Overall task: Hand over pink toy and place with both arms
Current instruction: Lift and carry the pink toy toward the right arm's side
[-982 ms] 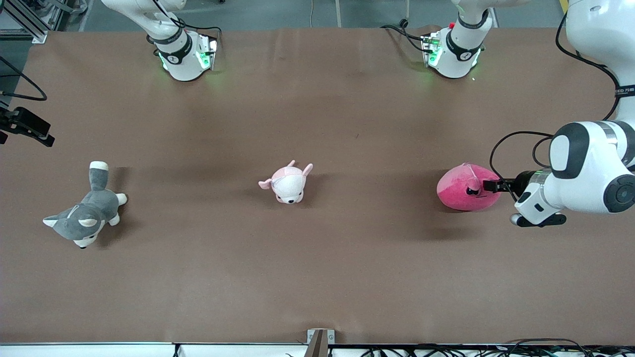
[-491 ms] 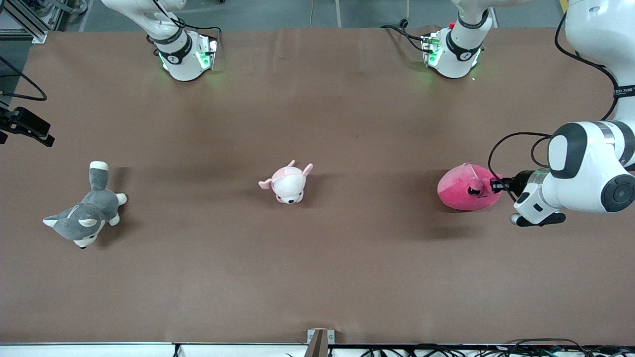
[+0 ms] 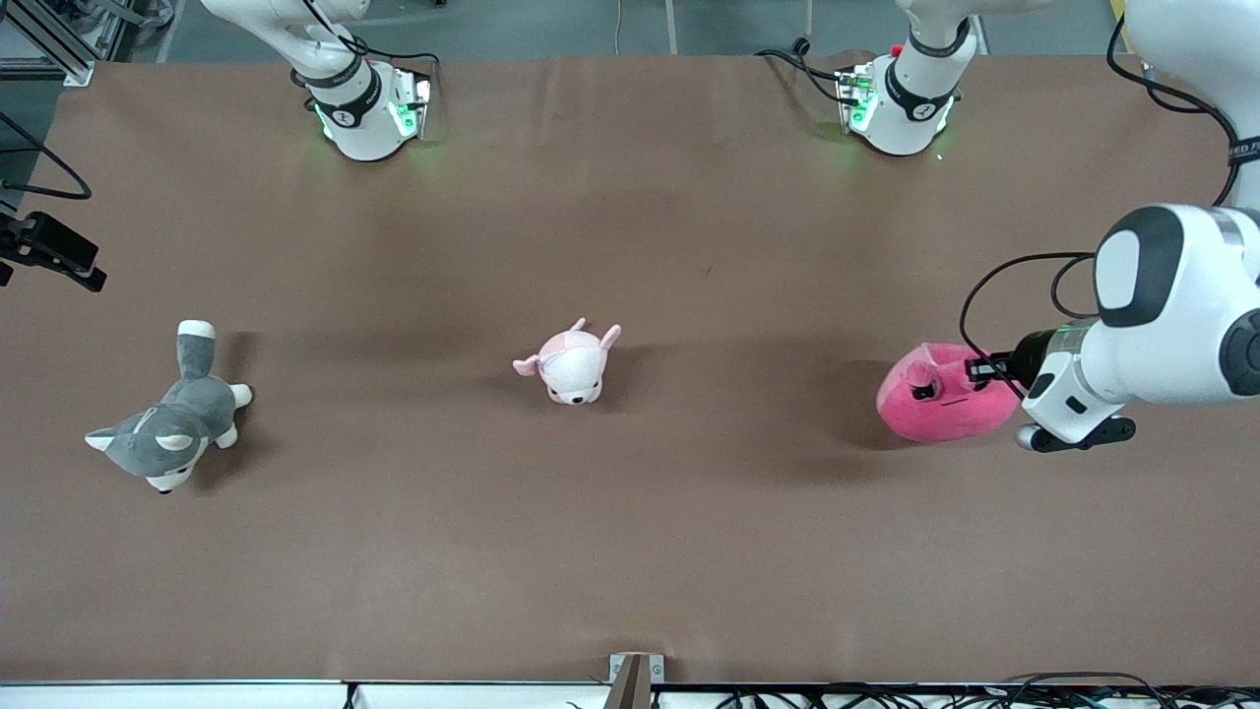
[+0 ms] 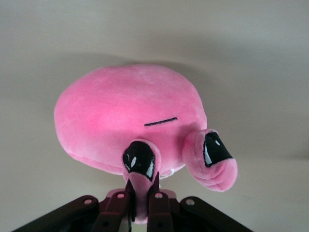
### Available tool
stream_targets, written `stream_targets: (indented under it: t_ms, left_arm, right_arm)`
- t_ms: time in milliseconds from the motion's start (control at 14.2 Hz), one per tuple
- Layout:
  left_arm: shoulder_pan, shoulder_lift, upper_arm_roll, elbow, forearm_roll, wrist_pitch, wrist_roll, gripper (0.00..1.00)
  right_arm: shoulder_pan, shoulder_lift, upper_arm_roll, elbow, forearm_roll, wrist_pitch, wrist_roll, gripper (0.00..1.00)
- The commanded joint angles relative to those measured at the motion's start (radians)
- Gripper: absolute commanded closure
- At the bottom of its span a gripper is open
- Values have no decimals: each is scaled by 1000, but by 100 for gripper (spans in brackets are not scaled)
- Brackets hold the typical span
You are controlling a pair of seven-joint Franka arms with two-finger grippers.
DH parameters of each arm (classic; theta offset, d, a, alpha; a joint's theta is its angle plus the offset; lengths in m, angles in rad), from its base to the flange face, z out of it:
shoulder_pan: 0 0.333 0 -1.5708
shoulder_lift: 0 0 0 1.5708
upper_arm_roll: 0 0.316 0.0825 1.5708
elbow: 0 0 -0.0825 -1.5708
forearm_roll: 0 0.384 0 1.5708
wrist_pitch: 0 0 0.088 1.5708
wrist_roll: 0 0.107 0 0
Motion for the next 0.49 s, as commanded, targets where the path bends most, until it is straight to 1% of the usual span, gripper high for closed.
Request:
stream_targets:
  t_ms: [0,140,281,351,421]
  left_arm:
    - [-3,-29,-64,116,-74,-102,-107,100]
    - [-5,-52,-146,157,-140,-105,-245,100]
    - [-6,-53,-241,241,-183,-93,-401,100]
    - [-8,-49,-287,268,-197,-52,-475,100]
    - [-8,-50,-337,269,-203,19,-542,100]
  right_arm:
    - [6,-4,-9,5,18,0,-4,0]
    - [4,-4,-9,5,18,1,-4,0]
    - [4,-4,-10,5,18,0,-4,0]
    - [4,-4,-10,5,18,1,-4,0]
    - [4,-4,-10,5,18,1,-4,0]
